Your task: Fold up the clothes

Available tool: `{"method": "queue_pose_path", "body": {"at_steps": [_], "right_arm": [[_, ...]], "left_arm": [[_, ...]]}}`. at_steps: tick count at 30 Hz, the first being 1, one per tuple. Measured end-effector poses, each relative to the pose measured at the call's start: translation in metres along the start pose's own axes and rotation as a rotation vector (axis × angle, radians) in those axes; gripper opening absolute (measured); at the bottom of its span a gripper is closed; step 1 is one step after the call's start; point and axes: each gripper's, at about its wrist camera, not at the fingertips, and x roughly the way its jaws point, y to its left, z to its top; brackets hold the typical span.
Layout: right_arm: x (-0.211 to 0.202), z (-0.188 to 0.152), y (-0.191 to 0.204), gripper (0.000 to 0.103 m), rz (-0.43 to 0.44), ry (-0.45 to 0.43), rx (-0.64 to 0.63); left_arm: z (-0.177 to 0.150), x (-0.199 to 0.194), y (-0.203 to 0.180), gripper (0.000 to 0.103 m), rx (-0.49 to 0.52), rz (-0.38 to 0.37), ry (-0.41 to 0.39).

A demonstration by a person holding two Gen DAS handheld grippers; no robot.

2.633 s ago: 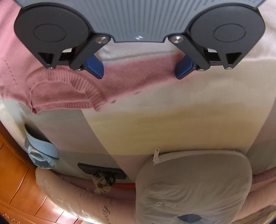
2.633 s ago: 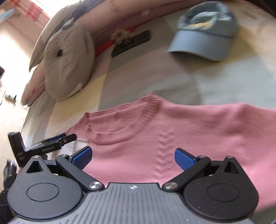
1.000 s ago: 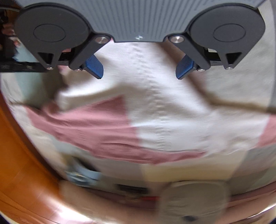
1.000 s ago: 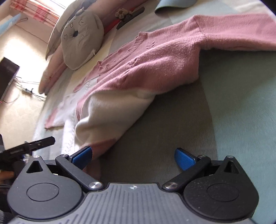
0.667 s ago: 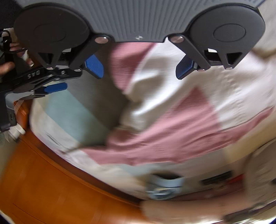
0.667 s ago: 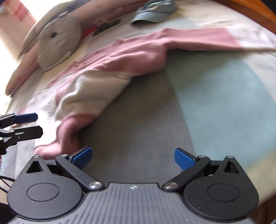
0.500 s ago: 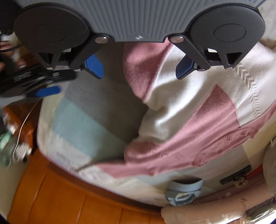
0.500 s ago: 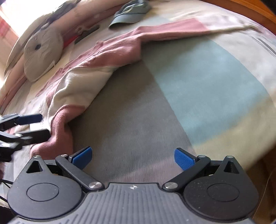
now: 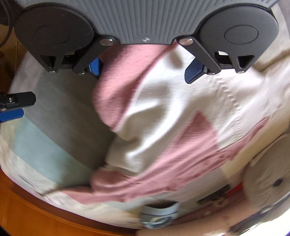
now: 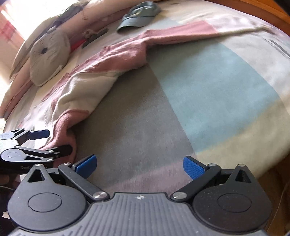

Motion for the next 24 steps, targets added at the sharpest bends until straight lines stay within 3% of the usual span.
{"method": "queue_pose_path", "body": {"at_steps": [12,16,20,24], "right_arm": [[0.042,0.047,0.031,0.103,0.166,0.107,-0.357],[0.053,0.043,0.036,0.103,0.188,0.137,-0.397],[0.054,0.036,0.033,0.103,0.206,0.132,-0.411],[0.05,0.033,0.026,0.103,0.216,0.119,-0.38]], "left_arm": [[0.004,-0.024,0.064,0.093,-0.31,0.15,-0.054],[0.012,-0.019,0.079,0.093,-0.296,0.16,-0.06],[0.015,-0.011,0.09,0.093,-0.308,0.098,-0.042],[0.005,-0.017,0.08,0.091,-0.256,0.046,-0.041]]}}
